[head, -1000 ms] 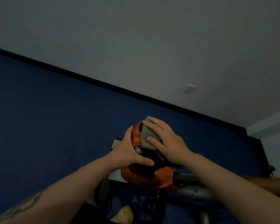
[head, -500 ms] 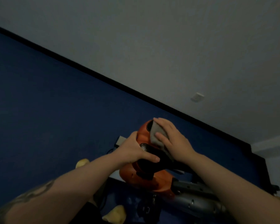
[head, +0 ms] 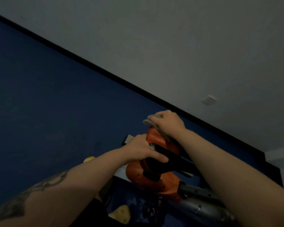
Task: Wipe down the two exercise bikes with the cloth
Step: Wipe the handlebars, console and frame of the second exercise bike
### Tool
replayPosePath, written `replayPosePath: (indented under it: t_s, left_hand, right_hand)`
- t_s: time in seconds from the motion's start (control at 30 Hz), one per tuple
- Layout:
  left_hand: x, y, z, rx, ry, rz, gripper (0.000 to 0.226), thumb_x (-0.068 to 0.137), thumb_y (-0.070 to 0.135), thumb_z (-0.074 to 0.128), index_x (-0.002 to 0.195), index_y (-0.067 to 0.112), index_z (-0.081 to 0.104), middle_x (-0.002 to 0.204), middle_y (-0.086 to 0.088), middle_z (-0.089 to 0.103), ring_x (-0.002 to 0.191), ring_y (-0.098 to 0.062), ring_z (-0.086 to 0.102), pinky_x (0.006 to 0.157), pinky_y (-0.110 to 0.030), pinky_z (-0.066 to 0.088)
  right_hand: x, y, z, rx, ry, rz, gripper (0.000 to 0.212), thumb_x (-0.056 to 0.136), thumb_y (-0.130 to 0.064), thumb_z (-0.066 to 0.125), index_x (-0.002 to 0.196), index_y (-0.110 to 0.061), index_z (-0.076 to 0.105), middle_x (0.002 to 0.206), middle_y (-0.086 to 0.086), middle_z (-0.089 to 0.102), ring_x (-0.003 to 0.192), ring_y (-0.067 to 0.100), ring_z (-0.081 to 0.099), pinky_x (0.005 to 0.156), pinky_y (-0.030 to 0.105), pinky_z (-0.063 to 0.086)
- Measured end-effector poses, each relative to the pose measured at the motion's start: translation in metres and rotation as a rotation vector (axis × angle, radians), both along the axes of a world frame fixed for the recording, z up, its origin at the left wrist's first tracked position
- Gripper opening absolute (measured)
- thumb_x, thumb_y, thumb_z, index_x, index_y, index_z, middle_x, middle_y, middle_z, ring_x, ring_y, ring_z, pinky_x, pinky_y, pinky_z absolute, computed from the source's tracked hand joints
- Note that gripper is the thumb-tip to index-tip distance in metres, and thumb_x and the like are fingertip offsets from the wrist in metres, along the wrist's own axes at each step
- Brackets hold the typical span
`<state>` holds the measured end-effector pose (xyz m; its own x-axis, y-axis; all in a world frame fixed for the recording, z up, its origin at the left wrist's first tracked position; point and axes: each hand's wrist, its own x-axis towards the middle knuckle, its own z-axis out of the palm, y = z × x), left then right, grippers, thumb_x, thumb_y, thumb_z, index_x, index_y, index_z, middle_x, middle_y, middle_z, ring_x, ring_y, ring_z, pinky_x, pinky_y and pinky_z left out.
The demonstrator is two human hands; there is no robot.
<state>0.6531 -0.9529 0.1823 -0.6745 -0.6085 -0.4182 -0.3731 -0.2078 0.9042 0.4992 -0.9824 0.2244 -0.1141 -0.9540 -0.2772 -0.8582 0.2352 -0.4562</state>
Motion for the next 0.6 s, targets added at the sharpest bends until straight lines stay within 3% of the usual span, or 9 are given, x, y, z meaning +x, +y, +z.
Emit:
replayPosePath:
  t_s: [0.03,0.1,0.13,0.2,0.3,0.37,0.43,0.5,0.6]
  left_hand:
    - [0.001,0.001,0.000,-0.005,0.012,-0.004,0.066,0.044,0.048,0.091,0.104,0.033,0.068,0.100,0.013,0.073,0.098,-0.005,0.067,0.093,-0.032,0.053]
    - [0.002,0.005,0.001,-0.041,0.032,0.011,0.068,0.046,0.045,0.091,0.107,0.030,0.067,0.103,0.012,0.072,0.101,-0.004,0.065,0.095,-0.032,0.052]
    - [0.002,0.006,0.001,-0.063,0.046,0.022,0.067,0.047,0.043,0.092,0.108,0.029,0.067,0.104,0.012,0.071,0.103,-0.003,0.064,0.095,-0.033,0.052]
    - [0.001,0.006,0.001,-0.075,0.052,0.027,0.064,0.049,0.043,0.092,0.107,0.029,0.067,0.103,0.013,0.071,0.101,-0.002,0.064,0.094,-0.033,0.053]
    - [0.001,0.001,0.003,-0.020,0.029,0.004,0.063,0.049,0.044,0.092,0.105,0.030,0.067,0.099,0.012,0.073,0.095,-0.004,0.068,0.092,-0.032,0.054]
    - [0.001,0.002,0.002,0.001,0.031,-0.006,0.065,0.049,0.040,0.092,0.107,0.027,0.067,0.100,0.008,0.074,0.096,-0.008,0.069,0.092,-0.034,0.054]
    - [0.002,0.004,0.000,0.008,0.043,0.006,0.065,0.049,0.038,0.092,0.107,0.025,0.066,0.099,0.006,0.074,0.096,-0.009,0.069,0.091,-0.032,0.054]
    - [0.003,0.005,-0.003,-0.001,0.057,0.007,0.061,0.050,0.037,0.093,0.104,0.029,0.067,0.097,0.010,0.074,0.094,-0.005,0.069,0.085,-0.023,0.054]
    - [0.003,0.003,-0.004,-0.007,0.068,0.004,0.065,0.051,0.034,0.095,0.108,0.031,0.065,0.096,0.016,0.073,0.090,0.000,0.069,0.074,-0.011,0.051]
  right_hand:
    - [0.009,-0.002,-0.002,-0.001,0.065,-0.031,0.027,0.079,-0.055,0.055,0.079,-0.032,0.070,0.087,-0.011,0.066,0.086,0.015,0.062,0.066,0.031,0.047]
    - [0.018,0.013,-0.008,-0.229,0.220,0.139,0.028,0.079,-0.056,0.051,0.075,-0.034,0.068,0.089,-0.014,0.062,0.083,0.011,0.057,0.058,0.027,0.037]
    - [0.017,0.029,-0.012,-0.356,0.240,0.266,0.029,0.081,-0.056,0.049,0.080,-0.035,0.068,0.096,-0.015,0.062,0.086,0.010,0.054,0.062,0.027,0.036]
    - [0.003,0.040,-0.010,-0.400,0.148,0.386,0.034,0.086,-0.059,0.045,0.093,-0.036,0.068,0.105,-0.016,0.059,0.095,0.009,0.052,0.072,0.031,0.041]
    - [-0.004,0.014,-0.001,-0.132,0.014,0.096,0.039,0.088,-0.063,0.044,0.089,-0.032,0.068,0.099,-0.013,0.063,0.092,0.012,0.057,0.073,0.033,0.043]
    - [0.005,0.009,-0.006,-0.098,0.028,-0.114,0.040,0.090,-0.061,0.042,0.087,-0.030,0.068,0.095,-0.007,0.065,0.092,0.018,0.060,0.067,0.032,0.041]
    - [0.012,0.035,-0.017,-0.287,0.158,-0.127,0.043,0.092,-0.062,0.032,0.104,-0.035,0.063,0.112,-0.007,0.060,0.102,0.017,0.055,0.070,0.032,0.041]
    - [0.003,0.077,-0.023,-0.367,0.167,-0.089,0.049,0.093,-0.063,0.021,0.133,-0.045,0.044,0.135,-0.013,0.046,0.114,0.012,0.047,0.077,0.034,0.042]
    - [-0.039,0.102,-0.020,-0.129,0.133,-0.278,0.047,0.099,-0.054,0.024,0.143,-0.042,0.033,0.138,-0.008,0.050,0.113,0.018,0.054,0.079,0.034,0.045]
